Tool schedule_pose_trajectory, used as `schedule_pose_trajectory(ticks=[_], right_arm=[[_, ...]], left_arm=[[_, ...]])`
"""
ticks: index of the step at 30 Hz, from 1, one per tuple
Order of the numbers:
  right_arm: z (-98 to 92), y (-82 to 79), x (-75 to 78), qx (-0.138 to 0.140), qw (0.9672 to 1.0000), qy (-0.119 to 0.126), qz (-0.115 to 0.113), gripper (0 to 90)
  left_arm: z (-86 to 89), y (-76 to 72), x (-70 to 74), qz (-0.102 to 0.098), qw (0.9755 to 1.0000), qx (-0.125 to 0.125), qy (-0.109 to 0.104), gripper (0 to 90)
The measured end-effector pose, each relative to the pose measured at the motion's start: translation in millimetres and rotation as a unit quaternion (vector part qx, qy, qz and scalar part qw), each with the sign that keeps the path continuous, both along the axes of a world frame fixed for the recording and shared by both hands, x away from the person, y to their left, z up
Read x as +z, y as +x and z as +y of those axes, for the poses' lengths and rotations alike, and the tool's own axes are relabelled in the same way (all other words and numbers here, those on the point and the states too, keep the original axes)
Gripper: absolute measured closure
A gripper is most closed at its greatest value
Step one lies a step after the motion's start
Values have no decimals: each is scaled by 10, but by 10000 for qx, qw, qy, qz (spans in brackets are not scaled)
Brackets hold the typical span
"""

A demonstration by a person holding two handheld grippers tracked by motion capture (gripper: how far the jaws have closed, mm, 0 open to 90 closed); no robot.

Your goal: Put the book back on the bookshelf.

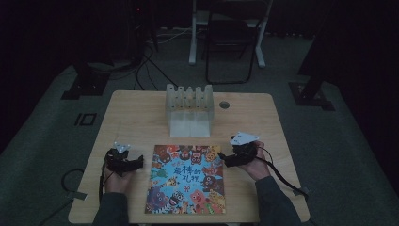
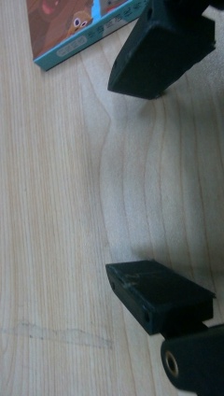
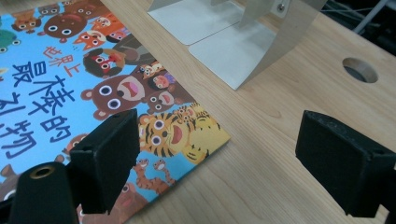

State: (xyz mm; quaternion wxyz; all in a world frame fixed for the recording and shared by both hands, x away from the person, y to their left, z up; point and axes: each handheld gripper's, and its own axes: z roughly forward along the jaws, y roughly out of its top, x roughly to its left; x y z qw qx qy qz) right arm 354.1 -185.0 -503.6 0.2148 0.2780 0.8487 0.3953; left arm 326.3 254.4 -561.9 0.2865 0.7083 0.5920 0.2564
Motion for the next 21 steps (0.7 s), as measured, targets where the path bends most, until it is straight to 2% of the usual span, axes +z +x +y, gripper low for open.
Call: schedule_pose_trajectory(ticks=[4, 13, 21], right_arm=[[18, 57, -45, -6, 10000, 6, 74, 132], [57, 190, -143, 15, 9994, 206, 272, 127], [91, 275, -231, 62, 9991, 204, 366, 121]], left_arm=[[3, -2, -1, 9, 10000, -48, 1, 101], [2, -9, 3, 21, 9999, -129, 6, 104], [-8, -30, 4, -54, 9999, -143, -6, 160]])
